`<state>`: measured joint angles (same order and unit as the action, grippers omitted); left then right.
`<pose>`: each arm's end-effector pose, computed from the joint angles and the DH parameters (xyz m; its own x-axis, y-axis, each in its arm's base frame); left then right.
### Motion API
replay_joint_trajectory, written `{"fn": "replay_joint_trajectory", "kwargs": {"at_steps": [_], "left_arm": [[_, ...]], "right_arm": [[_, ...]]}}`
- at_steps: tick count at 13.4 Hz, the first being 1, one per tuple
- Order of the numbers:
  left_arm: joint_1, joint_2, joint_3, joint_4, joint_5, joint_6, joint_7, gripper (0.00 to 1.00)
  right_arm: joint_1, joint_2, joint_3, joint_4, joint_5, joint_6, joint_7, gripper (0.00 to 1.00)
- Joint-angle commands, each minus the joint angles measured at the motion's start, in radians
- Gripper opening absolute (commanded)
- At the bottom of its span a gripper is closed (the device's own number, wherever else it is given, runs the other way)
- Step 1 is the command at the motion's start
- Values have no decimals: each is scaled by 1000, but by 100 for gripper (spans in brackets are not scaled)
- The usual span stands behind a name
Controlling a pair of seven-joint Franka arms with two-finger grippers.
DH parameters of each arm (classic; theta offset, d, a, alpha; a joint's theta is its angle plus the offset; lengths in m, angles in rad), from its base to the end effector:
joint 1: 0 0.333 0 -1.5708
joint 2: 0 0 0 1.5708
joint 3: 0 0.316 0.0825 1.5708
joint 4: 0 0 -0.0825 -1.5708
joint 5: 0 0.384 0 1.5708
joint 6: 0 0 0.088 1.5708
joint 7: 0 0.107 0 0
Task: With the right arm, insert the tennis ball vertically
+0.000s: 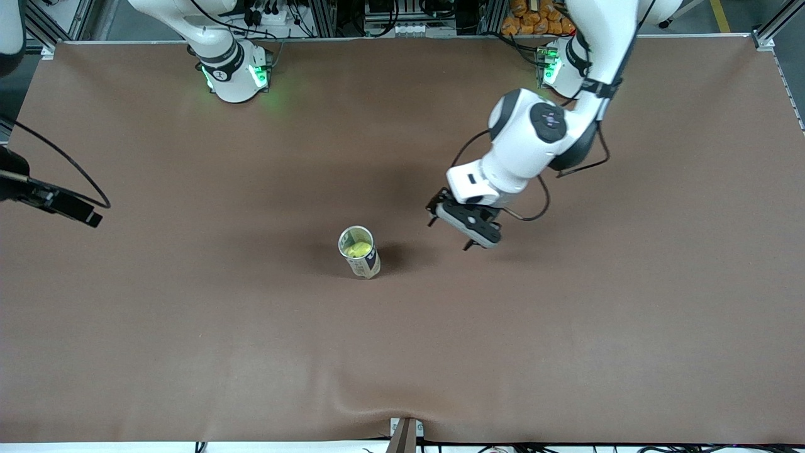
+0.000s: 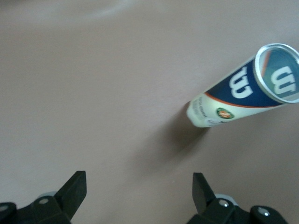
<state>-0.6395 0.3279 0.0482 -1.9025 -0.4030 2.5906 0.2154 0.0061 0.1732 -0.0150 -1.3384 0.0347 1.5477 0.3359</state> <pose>0.5451 -0.3597 0.3655 0.8358 -0.4144 0.3602 -0.5087 -0.8313 0.2239 0.6060 -0.0007 0.6314 0.9413 -0.3368 0.0235 -0.3356 -0.9410 -0.0422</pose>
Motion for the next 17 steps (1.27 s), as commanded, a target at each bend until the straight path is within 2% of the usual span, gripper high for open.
{"fn": "replay_joint_trajectory", "kwargs": {"at_steps": [1, 2, 4, 7, 11, 14, 17], "left_arm": [[73, -43, -5, 28, 58, -122, -4, 100], [107, -44, -5, 66, 72, -186, -4, 100], [148, -41, -4, 135, 88, -301, -5, 100], [208, -43, -2, 204, 148, -443, -24, 100], [248, -43, -1, 281, 308, -558, -125, 100], [293, -44, 1, 347, 313, -685, -152, 100], [326, -81, 4, 379, 317, -815, -251, 100]], "right_arm": [[1, -113, -14, -100, 22, 3, 59, 100], [5, -119, -13, -108, 20, 14, 137, 100], [-6, -127, -16, -111, 20, 14, 146, 100], [-25, -228, -51, -227, 28, 83, 144, 100], [-23, -224, -62, -280, 28, 61, 153, 100], [-14, -294, -62, -434, 16, 144, 146, 100], [-6, -285, -51, -412, -10, 144, 140, 100]]}}
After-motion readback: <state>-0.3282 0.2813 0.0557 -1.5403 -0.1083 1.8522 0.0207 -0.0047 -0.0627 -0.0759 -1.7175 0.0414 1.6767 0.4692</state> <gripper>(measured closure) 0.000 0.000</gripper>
